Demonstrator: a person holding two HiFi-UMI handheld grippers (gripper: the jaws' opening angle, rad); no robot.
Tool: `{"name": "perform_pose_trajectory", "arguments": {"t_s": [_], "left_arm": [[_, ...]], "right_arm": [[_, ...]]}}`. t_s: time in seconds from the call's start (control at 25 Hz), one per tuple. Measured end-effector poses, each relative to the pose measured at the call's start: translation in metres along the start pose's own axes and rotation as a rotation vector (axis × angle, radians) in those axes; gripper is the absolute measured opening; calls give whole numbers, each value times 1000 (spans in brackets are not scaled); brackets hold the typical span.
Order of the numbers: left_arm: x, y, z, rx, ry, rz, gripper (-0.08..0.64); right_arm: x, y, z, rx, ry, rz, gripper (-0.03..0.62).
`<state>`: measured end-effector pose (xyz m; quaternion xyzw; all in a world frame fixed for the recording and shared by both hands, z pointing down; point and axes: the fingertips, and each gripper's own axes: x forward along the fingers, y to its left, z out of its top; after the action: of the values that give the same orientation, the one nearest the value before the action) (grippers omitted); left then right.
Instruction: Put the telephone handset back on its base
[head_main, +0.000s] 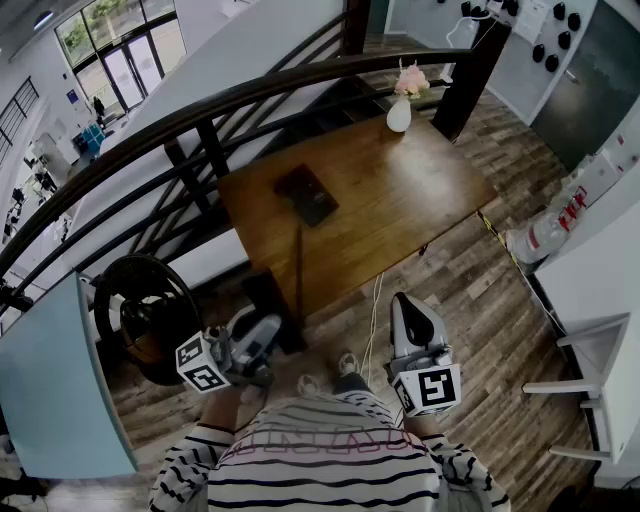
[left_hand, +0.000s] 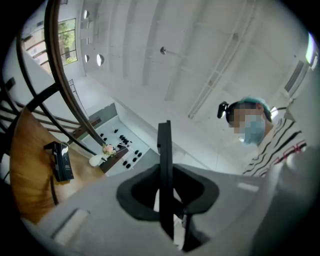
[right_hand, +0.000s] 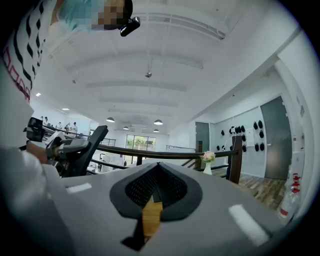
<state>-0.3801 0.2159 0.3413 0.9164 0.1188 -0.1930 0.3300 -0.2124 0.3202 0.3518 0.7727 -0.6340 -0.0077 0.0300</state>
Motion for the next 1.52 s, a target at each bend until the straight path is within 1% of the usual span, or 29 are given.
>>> {"name": "perform_pose_trajectory", "arguments": {"t_s": [0.16,0.28,0.52,0.64,0.96,1.16,1.4,1.52], "left_arm": [[3,2,-1,-4,2,0,74],[7,6,-2,-9,0,5,74],[26,30,-5,-15,-6,37,74],[47,45,-9,-15,-23,53,74],[112,89,-20,26,-92,131,74],[152,117,-26,64,-161,204,74],[187,141,-44,115,-179,275,74],[200,153,-47,120,-185,300,74]], "right_arm": [[2,-1,1,31,-17,26,-2],[6,-9,0,61,-32,26,-2],[29,-34,-8,68,-13,51,-2],[45,-56,-12,71,-6,76,-1],[96,-135,-22,71,5,184,0],[132,-180,-29,73,13,287,0],[155,-218,-43,78,15,391,-2],[168,-227,-46,83,15,432,-2]]}}
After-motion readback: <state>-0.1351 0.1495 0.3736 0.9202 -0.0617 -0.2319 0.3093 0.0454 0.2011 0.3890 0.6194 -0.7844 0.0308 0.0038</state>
